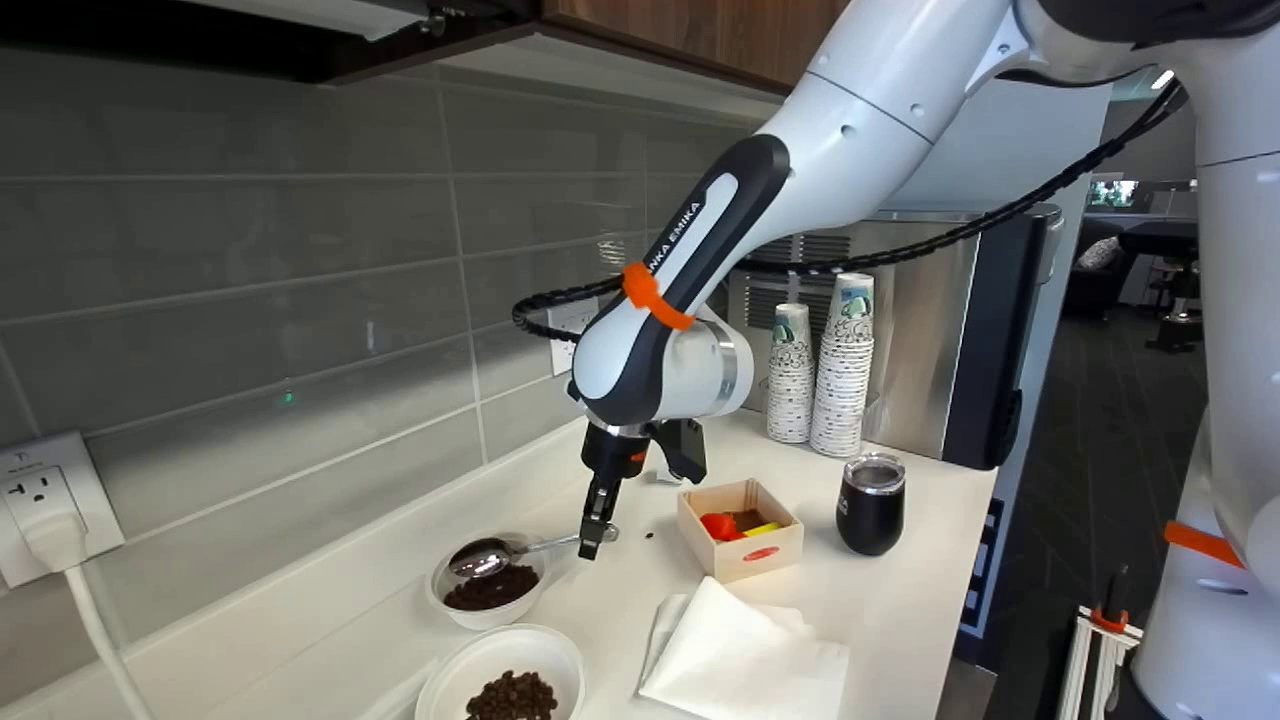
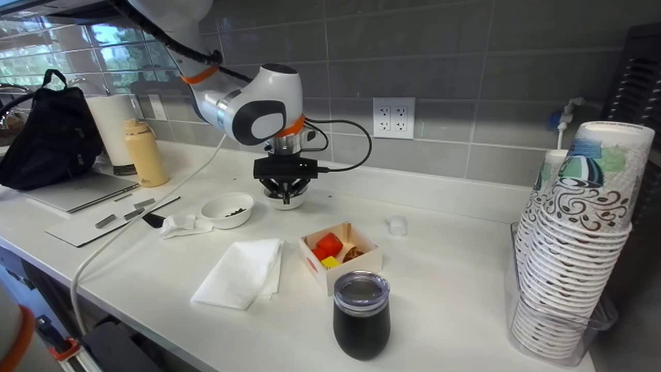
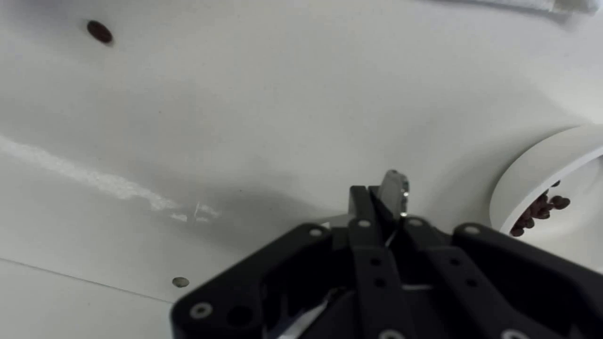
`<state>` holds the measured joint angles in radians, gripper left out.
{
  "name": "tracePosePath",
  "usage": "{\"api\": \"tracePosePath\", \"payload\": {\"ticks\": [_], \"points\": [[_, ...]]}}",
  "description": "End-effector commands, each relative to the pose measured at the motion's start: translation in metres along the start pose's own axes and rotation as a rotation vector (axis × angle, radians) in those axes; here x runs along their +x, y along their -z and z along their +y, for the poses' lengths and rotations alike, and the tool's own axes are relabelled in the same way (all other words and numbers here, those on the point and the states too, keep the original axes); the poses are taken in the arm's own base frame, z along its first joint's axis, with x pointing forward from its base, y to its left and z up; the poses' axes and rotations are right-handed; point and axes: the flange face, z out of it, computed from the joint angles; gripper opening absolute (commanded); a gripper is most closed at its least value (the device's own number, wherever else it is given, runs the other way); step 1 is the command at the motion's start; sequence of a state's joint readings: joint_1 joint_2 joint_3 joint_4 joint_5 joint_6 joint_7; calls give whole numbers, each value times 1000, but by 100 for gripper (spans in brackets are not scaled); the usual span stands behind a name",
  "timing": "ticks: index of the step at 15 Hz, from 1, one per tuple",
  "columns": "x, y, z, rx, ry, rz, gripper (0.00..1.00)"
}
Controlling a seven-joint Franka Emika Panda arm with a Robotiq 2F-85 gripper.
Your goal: Move the contents of one bowl to the next bowl
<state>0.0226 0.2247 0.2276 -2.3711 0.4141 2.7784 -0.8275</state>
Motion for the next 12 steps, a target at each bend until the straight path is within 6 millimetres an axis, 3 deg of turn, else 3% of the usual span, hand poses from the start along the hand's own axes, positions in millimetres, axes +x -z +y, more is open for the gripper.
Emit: {"api": "tracePosePath", "payload": {"ticks": [1, 12], "points": [[-10, 8, -9, -54, 8, -26, 1], [-3, 22, -6, -198, -6, -50, 1]]}}
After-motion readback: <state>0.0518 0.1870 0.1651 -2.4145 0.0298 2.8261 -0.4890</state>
